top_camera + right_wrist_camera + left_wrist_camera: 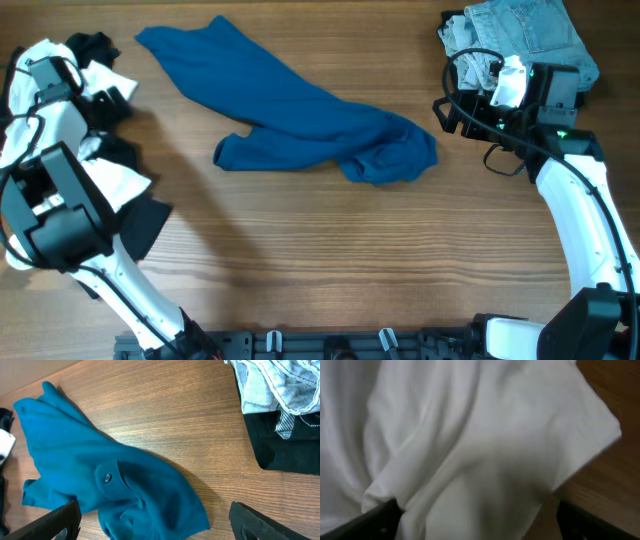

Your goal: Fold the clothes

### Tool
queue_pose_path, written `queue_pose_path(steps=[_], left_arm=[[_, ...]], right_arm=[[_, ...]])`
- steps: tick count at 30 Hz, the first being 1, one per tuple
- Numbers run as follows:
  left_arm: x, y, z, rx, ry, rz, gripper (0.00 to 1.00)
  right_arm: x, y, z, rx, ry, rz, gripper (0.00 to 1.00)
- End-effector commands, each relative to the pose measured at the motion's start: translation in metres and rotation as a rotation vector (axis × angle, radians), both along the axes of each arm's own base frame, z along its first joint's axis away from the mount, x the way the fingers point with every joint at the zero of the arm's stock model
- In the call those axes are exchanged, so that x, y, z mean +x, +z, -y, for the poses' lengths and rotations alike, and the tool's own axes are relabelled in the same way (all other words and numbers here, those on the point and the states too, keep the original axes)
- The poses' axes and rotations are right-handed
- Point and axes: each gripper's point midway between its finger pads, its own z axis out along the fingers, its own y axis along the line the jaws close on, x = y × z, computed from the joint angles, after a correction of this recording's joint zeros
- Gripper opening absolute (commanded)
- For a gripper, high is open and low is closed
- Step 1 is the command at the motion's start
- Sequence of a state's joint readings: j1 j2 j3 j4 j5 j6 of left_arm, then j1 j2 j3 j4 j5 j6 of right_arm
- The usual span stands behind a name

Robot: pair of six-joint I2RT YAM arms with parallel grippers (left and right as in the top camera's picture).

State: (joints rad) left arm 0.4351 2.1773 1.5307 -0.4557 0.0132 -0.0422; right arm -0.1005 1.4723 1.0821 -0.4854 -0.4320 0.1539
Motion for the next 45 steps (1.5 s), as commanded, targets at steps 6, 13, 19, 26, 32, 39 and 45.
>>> queue_pose_path(steps=[6, 13, 19, 26, 32, 39, 45], left_arm=[[-0.092, 0.008, 0.119, -0.364, -0.010, -0.376, 1.00], [-0.113, -0.012, 0.131, -0.368, -0.005, -0.445, 1.00], [-0.090, -0.014, 0.084, -0.215, 0.050, -0.336, 1.00], [-0.068, -0.005, 0.025, -0.012, 0.146, -0.215, 1.00], [-0.047, 0.004, 0.002, 0.026, 0.173, -0.100, 1.00], [-0.048, 0.021, -0.007, 0.030, 0.170, -0.090, 1.00], [-0.032, 0.066, 0.024, -0.052, 0.091, -0.006, 1.00]], right_arm=[[0.007, 0.005, 0.000, -0.011, -0.004, 0.021, 0.98], [0.007, 0.006, 0.000, -0.011, -0.004, 0.022, 1.00], [0.007, 0.005, 0.000, -0.012, -0.002, 0.021, 1.00], [0.006, 0.006, -0.003, 0.005, 0.009, 0.018, 0.99], [0.006, 0.008, -0.007, 0.026, 0.029, 0.026, 1.00], [0.007, 0.030, -0.028, 0.048, 0.199, 0.129, 0.99], [0.003, 0.049, -0.031, 0.036, 0.226, 0.114, 1.00]])
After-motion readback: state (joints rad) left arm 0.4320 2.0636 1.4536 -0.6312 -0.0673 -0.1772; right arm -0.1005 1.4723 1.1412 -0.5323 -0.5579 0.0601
